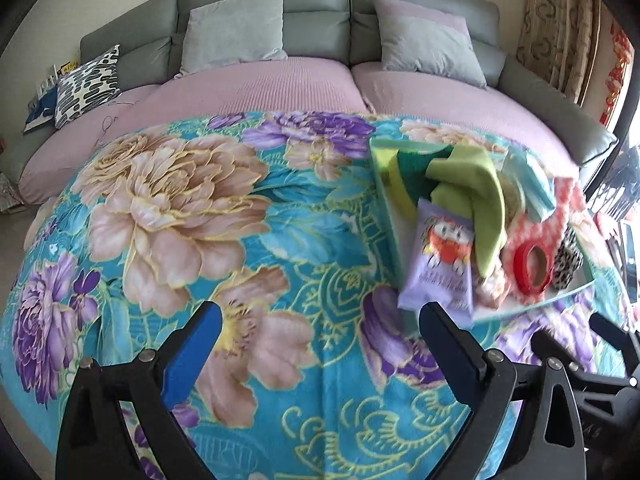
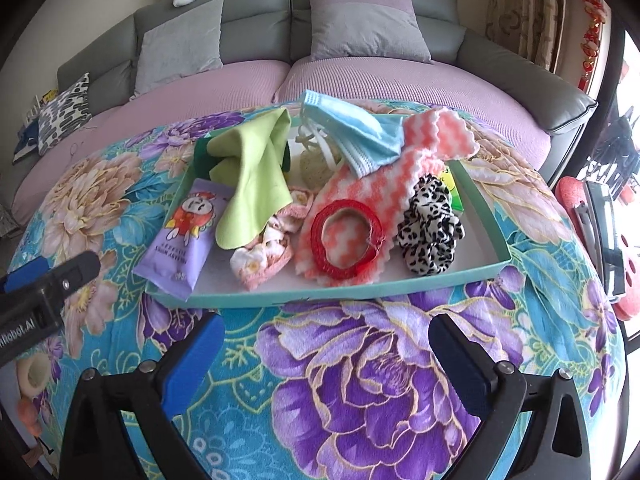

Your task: Organize soft objects

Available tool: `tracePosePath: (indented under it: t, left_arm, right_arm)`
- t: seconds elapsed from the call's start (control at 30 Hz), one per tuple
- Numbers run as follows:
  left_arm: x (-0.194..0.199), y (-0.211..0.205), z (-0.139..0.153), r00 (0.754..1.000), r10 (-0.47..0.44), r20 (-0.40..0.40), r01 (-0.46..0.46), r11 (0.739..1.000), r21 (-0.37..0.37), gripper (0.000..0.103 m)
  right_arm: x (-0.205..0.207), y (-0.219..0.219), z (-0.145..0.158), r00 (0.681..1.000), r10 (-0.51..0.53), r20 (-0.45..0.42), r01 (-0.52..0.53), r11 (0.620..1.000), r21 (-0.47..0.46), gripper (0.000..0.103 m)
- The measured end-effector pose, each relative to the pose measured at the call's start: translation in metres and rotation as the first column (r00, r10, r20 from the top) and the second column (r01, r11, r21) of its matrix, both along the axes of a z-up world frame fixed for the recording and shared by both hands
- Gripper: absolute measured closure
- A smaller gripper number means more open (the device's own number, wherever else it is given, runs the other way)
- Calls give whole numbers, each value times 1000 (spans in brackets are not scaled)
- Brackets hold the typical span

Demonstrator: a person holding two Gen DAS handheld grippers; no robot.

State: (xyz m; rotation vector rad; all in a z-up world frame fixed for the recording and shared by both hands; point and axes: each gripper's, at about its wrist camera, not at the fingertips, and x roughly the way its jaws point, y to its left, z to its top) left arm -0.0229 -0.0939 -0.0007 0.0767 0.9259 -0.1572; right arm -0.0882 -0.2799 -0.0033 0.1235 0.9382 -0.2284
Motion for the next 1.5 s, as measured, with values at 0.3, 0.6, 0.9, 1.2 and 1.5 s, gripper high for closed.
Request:
tracePosePath:
  t: [0.3,0.6,0.9,1.2,1.5]
  left_arm:
    - [-6,10,-13,998,57,-5,-56,994,94,4]
    - [-3,6,-19,999,32,-4,-31,994,105,4]
    - [-1,1,-27,1000,-3,-4,4,989,145,4]
    - [5,-3,-38,1000,-14,-16,17,985,173,4]
    - [10,-1,-43,1000,-5,-25,10,983,185,4]
  right_arm:
    - [0,1,-7,1000,-6,-23,6,1000,9,0]
    - [9,-5,-17,999,-23,-49,24,1000,12,0]
    - [16,-9,-26,997,-32,-68,31,999,-6,0]
    - [24,-10,-35,996,-28,-80,26,999,-29,0]
    - [27,-8,-39,995,-33,-94,28,999,-45,0]
